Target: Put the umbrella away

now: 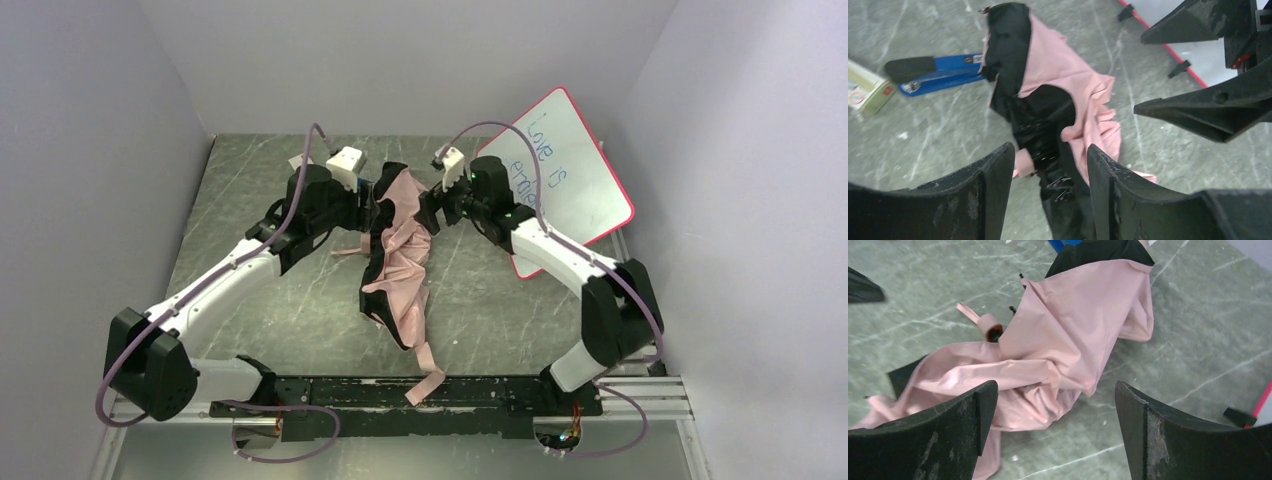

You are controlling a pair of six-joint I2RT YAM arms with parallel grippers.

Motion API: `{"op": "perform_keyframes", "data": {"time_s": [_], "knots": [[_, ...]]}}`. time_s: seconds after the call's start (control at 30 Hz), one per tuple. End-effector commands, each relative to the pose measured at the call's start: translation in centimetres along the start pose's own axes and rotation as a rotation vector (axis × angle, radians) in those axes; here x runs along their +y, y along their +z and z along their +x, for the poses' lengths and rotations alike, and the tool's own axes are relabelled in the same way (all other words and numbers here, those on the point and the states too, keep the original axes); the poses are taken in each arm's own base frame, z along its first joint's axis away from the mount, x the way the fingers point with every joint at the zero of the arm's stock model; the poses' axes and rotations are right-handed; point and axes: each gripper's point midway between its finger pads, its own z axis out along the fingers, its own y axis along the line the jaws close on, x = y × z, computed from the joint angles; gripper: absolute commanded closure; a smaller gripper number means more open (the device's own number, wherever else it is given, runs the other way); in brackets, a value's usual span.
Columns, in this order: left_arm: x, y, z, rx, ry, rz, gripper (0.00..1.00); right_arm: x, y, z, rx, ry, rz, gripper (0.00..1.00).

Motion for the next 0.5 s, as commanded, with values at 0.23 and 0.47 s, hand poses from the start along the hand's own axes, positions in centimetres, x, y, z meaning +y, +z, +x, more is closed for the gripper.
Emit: {"op": "perform_keyframes", "data": {"time_s": [0.23, 0.47], "knots": [[2.2, -3.0, 1.0, 0.012, 0.032, -0.062, 0.39, -0.7, 5.7, 0.7, 0.081, -0.317, -0.234, 0.11], [2.3, -2.9, 0.6, -0.011, 0.043, -0.066, 0.36, 0.9, 3.6, 1.0, 0.047, -0.357, -0.337, 0.09]]}}
